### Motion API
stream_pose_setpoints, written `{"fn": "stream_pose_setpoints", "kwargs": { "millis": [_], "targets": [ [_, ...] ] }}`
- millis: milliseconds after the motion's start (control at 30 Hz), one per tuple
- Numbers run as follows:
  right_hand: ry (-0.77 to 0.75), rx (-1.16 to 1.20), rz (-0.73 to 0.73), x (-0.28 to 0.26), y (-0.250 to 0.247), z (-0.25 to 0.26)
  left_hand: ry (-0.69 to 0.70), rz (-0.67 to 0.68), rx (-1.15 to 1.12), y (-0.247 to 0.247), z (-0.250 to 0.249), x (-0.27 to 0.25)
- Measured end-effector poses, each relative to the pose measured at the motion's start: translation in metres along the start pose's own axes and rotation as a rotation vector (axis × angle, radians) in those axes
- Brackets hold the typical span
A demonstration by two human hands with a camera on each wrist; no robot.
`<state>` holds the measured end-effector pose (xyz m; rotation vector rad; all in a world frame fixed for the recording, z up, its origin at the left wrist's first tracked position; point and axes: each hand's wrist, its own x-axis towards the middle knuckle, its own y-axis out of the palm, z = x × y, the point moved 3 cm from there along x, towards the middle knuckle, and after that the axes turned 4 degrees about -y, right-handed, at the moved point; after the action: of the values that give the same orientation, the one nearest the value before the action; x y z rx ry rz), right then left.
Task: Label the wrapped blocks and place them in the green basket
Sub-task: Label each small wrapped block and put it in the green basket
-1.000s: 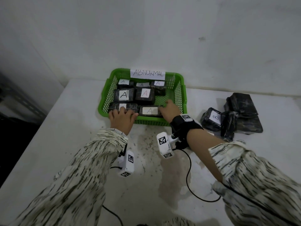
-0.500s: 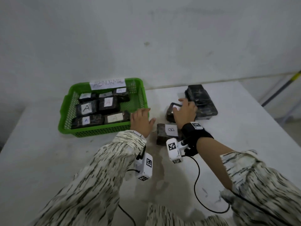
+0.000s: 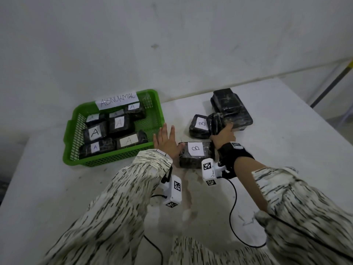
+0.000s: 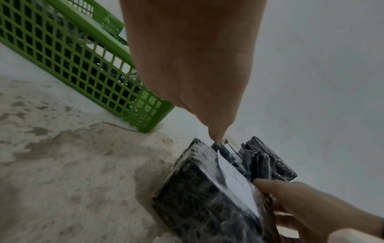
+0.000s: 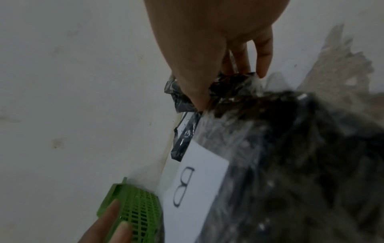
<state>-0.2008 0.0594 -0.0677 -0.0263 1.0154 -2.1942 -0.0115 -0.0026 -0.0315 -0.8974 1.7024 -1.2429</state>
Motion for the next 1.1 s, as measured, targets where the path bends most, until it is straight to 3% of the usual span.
{"fn": "stream_pose_setpoints", "kwargs": {
  "millis": [67, 233, 333, 467, 567, 767, 867, 1100],
  "targets": [
    [-0.056, 0.108, -0.030, 0.001, -0.004, 0.002, -0.001, 0.097, -0.016, 0.008, 0.004, 0.002],
    [-0.275, 0.478, -0.048, -0.010, -0.013, 0.030, -0.031, 0.153, -0.188, -0.007, 0.003, 0.001],
    [-0.297, 0.675, 0.134, -0.020, -0.010, 0.048, -0.067, 0.109, -0.551, -0.025, 0.004, 0.003],
    [-0.178, 0.871, 0.451, -0.039, 0.000, 0.066, -0.080, 0.017, -1.151, -0.049, 0.012, -0.004],
    [-0.153, 0.824, 0.601, -0.053, 0.011, 0.075, -0.097, 0.023, -1.299, -0.061, 0.021, -0.012],
    [-0.164, 0.725, 0.624, -0.068, 0.018, 0.083, -0.193, 0.074, -1.582, -0.060, 0.050, -0.023],
    [-0.248, 0.658, 0.676, -0.078, 0.016, 0.087, -0.285, 0.060, -1.658, -0.052, 0.061, -0.027],
    [-0.377, 0.641, 0.564, -0.088, 0.017, 0.096, -0.362, 0.104, -1.719, -0.043, 0.072, -0.032]
  ]
}}
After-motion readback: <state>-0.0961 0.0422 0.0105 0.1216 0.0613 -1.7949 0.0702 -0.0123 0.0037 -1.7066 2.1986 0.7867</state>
